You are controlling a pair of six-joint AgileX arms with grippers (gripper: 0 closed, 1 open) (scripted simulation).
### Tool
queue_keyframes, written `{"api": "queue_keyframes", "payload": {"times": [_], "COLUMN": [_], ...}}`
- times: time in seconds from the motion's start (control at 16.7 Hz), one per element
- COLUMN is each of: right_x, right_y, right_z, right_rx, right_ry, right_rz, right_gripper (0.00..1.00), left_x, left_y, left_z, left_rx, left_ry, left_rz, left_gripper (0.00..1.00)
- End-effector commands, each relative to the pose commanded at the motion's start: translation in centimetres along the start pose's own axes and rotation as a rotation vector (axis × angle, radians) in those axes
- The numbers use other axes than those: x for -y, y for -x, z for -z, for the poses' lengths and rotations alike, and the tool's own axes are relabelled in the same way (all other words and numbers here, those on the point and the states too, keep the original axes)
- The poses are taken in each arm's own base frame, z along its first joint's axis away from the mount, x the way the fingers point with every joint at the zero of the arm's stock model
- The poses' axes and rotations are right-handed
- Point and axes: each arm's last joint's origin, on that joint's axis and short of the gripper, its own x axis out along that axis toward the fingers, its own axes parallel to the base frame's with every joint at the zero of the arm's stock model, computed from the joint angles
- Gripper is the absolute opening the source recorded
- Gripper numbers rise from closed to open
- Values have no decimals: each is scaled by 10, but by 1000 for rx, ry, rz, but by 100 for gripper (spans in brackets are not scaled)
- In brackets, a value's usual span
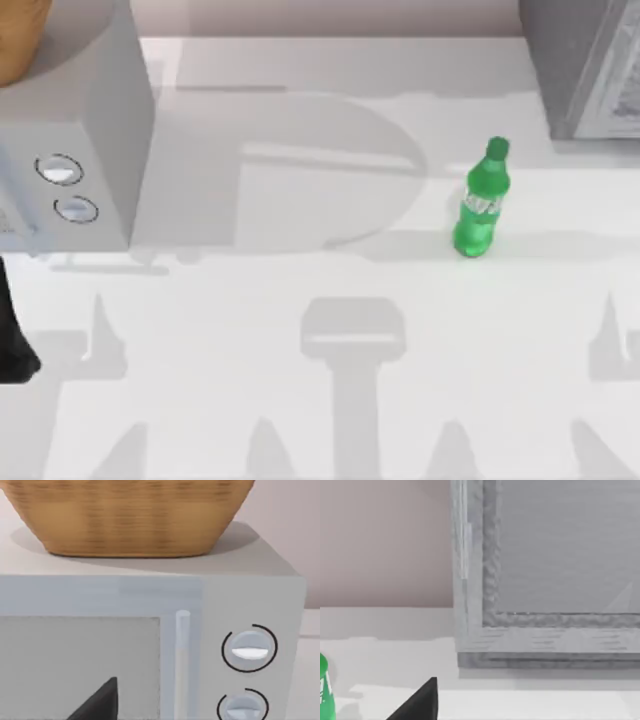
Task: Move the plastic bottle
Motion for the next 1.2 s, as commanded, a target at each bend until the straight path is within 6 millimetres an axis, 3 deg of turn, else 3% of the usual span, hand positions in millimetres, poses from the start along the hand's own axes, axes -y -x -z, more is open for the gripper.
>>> {"api": "queue_keyframes", "payload": {"times": [0.3, 0.54, 0.9, 1.2], "right_x": [-1, -3, -10, -16], "right_y": [-3, -18, -70, -120], "right_z": [-6, -20, -22, 11], "right_rx": [12, 20, -25, -77], "right_ry": [3, 16, 43, 51], "right_rz": [-24, -109, -313, -506], "right_gripper": [100, 100, 100, 100], "left_x": [0, 0, 0, 0], "left_y": [0, 0, 0, 0], "left_z": [0, 0, 0, 0], "left_rx": [0, 0, 0, 0], "left_ry": [0, 0, 0, 0], "left_rz": [0, 0, 0, 0], "left_gripper": [100, 100, 100, 100]}}
